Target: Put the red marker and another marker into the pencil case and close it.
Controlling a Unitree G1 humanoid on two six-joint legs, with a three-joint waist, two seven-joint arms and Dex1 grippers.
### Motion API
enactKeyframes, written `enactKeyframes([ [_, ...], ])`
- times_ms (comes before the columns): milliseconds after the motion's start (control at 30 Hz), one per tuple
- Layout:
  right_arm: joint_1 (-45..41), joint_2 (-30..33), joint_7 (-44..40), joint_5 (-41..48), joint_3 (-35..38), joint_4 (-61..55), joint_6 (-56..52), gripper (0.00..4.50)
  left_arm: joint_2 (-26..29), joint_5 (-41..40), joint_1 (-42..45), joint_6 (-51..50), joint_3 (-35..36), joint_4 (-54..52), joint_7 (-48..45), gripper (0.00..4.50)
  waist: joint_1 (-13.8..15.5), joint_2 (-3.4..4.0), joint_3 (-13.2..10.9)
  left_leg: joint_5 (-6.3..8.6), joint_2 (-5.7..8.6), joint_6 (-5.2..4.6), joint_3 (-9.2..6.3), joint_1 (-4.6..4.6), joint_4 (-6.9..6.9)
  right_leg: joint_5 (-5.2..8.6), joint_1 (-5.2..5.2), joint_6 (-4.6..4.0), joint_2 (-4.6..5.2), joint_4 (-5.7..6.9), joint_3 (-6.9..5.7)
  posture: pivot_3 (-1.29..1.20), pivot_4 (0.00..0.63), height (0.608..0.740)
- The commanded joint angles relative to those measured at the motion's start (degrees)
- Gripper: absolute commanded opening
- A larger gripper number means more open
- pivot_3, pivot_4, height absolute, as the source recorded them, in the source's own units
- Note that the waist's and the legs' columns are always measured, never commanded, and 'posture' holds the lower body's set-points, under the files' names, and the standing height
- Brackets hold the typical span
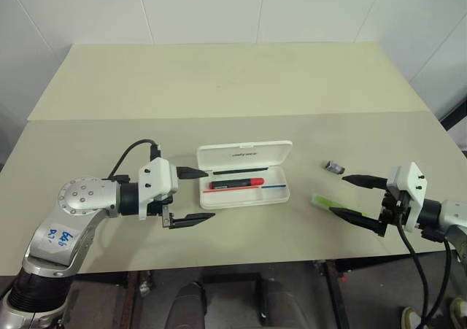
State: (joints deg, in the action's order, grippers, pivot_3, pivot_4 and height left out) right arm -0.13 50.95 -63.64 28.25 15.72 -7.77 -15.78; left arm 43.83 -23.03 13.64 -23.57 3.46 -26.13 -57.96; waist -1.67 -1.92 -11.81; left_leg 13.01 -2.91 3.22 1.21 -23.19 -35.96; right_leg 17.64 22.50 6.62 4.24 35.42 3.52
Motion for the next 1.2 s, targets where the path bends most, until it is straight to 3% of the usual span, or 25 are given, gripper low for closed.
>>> enactKeyframes([
  [33, -1.95, 0.97, -2.49, -1.24, -1.03, 2.81, 1.95, 4.5, -0.17, -1.67, 0.13, 1.55, 1.27, -0.65, -0.04, 4.49, -0.01, 0.0, 0.0, 0.0, 0.0, 0.0, 0.0, 0.01, -0.01, 0.0, -0.01, 0.0, 0.0, 0.0, 0.0, 0.0, 0.15, 0.74],
  [500, -9.39, -1.68, -7.53, -7.43, -8.38, 20.98, 7.66, 4.5, 1.12, -1.95, 0.82, 1.01, 1.5, -1.79, 0.01, 4.49, -0.06, 0.01, -0.01, 0.0, 0.0, 0.0, 0.01, 0.01, 0.0, -0.01, 0.01, 0.03, -0.02, 0.03, 0.02, 0.0, 0.15, 0.74],
  [600, -8.93, -1.59, -8.2, -7.46, -8.49, 21.52, 7.46, 3.88, 1.44, -2.17, 0.73, 0.54, 1.95, -2.22, 0.19, 4.5, -0.07, 0.01, -0.01, 0.0, 0.0, 0.0, 0.02, 0.01, -0.01, -0.02, 0.01, 0.04, -0.02, 0.04, 0.02, 0.0, 0.15, 0.74],
  [867, -5.16, -0.73, -9.56, -7.69, -8.39, 19.69, 8.55, 1.1, 3.01, -2.57, 0.91, 0.83, 2.88, -1.61, 0.23, 4.5, 0.04, 0.01, 0.0, 0.0, 0.0, 0.0, 0.0, 0.03, 0.0, -0.02, -0.01, 0.04, -0.02, 0.06, 0.01, 0.0, 0.15, 0.74],
  [1200, -9.24, -1.31, -6.92, -7.58, -8.87, 13.16, 7.66, 1.1, 5.08, -2.27, 0.25, 3.85, 3.9, 1.14, -2.96, 4.5, -0.41, 0.04, -0.02, 0.0, 0.0, 0.01, 0.02, 0.04, 0.0, -0.02, 0.02, 0.04, -0.03, 0.09, 0.02, 0.0, 0.15, 0.74],
])
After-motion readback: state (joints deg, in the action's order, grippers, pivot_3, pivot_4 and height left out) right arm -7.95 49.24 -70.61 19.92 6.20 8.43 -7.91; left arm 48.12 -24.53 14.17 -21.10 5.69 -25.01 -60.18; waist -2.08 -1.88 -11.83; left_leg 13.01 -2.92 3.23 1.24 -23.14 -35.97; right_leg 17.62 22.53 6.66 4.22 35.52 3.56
